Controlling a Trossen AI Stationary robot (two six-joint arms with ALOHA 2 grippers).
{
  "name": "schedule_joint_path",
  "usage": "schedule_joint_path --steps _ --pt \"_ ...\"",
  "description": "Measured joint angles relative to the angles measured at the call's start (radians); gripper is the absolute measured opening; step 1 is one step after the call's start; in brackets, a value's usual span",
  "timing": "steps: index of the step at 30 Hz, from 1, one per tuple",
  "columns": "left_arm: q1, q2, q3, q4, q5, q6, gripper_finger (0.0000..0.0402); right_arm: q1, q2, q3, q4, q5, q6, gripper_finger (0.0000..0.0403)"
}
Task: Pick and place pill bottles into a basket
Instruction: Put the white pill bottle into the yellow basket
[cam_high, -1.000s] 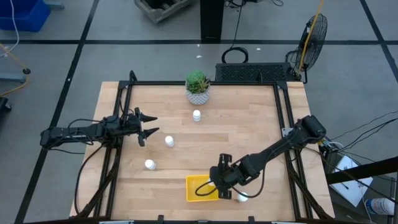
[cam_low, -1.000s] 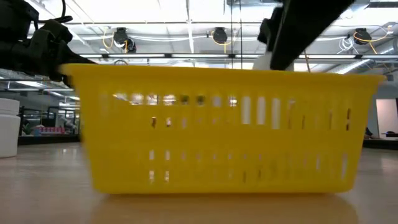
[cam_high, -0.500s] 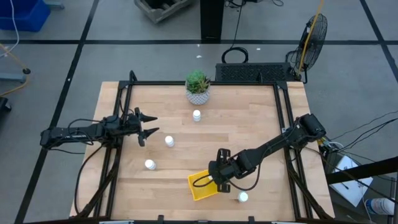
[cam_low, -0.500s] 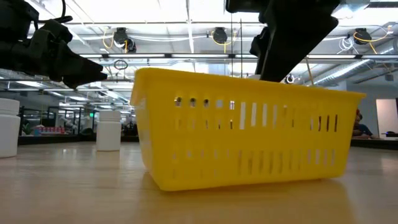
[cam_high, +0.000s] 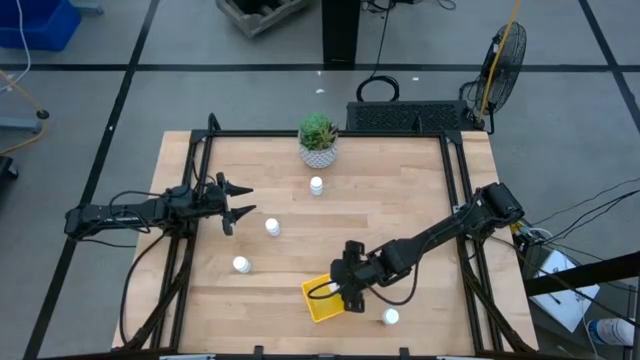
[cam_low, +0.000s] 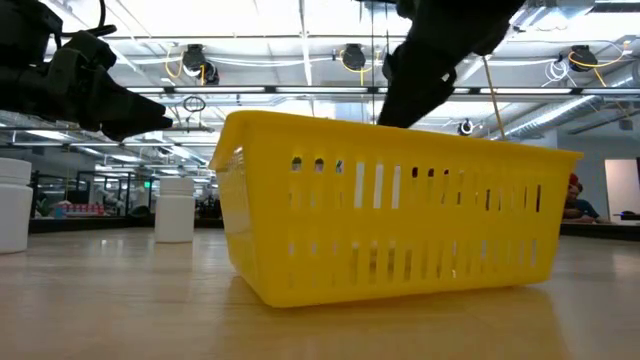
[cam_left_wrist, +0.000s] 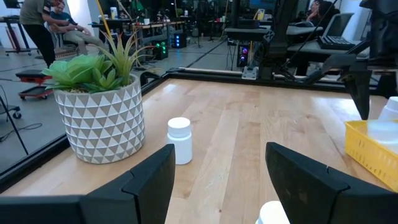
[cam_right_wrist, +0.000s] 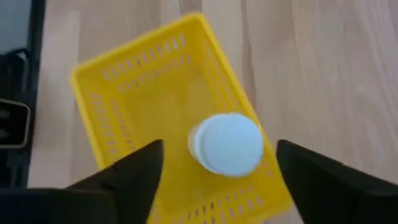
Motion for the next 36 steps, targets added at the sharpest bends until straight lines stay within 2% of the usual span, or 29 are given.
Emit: schedule_joint_path --steps 5,12,16,20,26,31,36 --pt "0.000 0.000 0.000 0.000 0.000 0.000 0.0253 0.000 0.000 0.000 0.008 0.054 -0.001 0.0347" --pt "0.000 0.000 0.000 0.000 0.000 0.000 0.0253 0.004 -0.040 0.000 0.070 0.061 -0.018 0.0332" --pt "0.000 0.000 0.000 -0.002 0.001 0.001 0.0253 0.030 -0.116 0.000 0.018 0.062 0.038 0.0324" --pt "0.000 0.000 0.000 -0.003 0.001 -0.001 0.0253 0.072 -0.218 0.000 -0.118 0.065 0.209 0.0316" --pt "0.000 0.000 0.000 -0.003 0.001 -0.007 0.0253 0.156 -0.307 0.000 -0.359 0.057 0.585 0.0309" --pt "0.000 0.000 0.000 -0.003 0.000 -0.007 0.0253 0.204 -0.303 0.000 -0.588 -0.063 0.849 0.0308" --pt "0.000 0.000 0.000 0.001 0.000 -0.007 0.0253 0.226 -0.299 -0.013 -0.524 -0.099 0.934 0.0308"
